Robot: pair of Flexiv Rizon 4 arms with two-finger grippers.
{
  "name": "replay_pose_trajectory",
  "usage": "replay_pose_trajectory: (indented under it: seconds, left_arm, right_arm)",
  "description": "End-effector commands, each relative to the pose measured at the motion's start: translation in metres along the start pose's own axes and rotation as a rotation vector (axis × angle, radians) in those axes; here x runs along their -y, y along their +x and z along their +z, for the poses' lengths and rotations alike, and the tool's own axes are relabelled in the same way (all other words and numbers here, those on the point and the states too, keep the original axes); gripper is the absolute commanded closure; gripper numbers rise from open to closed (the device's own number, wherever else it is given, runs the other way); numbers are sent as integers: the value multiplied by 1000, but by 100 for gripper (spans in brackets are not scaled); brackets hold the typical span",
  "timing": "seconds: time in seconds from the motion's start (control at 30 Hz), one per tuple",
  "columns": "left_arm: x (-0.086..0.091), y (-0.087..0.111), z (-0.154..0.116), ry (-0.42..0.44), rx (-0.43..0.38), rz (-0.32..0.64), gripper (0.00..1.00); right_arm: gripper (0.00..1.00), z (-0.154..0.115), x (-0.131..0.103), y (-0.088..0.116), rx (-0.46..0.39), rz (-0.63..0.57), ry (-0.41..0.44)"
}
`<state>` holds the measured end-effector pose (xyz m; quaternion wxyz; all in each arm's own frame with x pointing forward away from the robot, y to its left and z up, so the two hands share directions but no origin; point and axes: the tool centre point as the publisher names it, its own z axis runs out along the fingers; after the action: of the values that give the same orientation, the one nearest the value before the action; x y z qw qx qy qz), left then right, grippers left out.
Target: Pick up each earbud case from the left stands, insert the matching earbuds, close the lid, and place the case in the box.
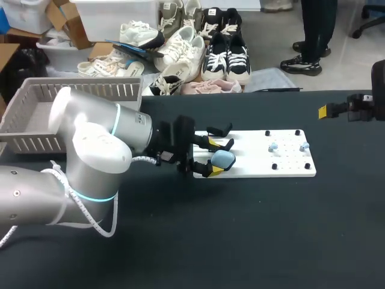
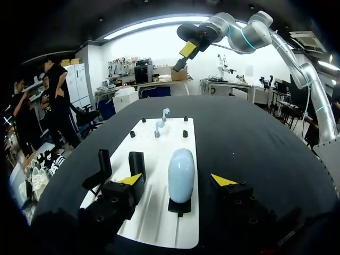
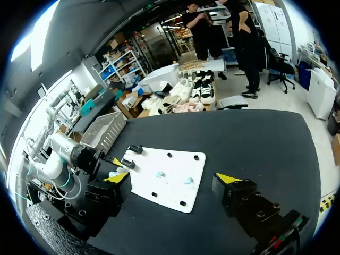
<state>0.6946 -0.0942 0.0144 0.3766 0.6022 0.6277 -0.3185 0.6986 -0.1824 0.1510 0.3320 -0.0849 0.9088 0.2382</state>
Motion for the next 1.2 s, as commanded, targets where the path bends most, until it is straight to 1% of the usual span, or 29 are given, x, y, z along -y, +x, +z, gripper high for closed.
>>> replay_pose_trajectory:
  seconds: [0.03,0.1,0.2,0.37,0.4,0.6,0.77,1.13,1.2]
  left_arm:
    - [-4,0,2,9,-4,-9,20]
    - [-4,1,3,12,-2,-19,21]
    - [-5,1,4,14,-2,-25,28]
    - [-5,1,5,12,-3,-26,34]
    - [-5,0,5,13,-3,-27,37]
    - [-6,-1,7,15,-4,-29,38]
    - [-4,-1,9,22,-3,-28,41]
    - [-2,0,7,23,-3,-39,40]
    - [-2,1,7,23,-4,-41,42]
  right_arm:
    - [0,0,2,0,-1,-2,-7]
    - [0,0,2,0,-1,-2,-7]
    - [0,0,2,0,-1,-2,-7]
    - [0,0,2,0,-1,-2,-7]
    - [0,0,2,0,-1,-2,-7]
    - [0,0,2,0,-1,-2,-7]
    - [0,0,2,0,-1,-2,-7]
    - [0,0,2,0,-1,-2,-7]
    - [0,0,2,0,-1,-2,-7]
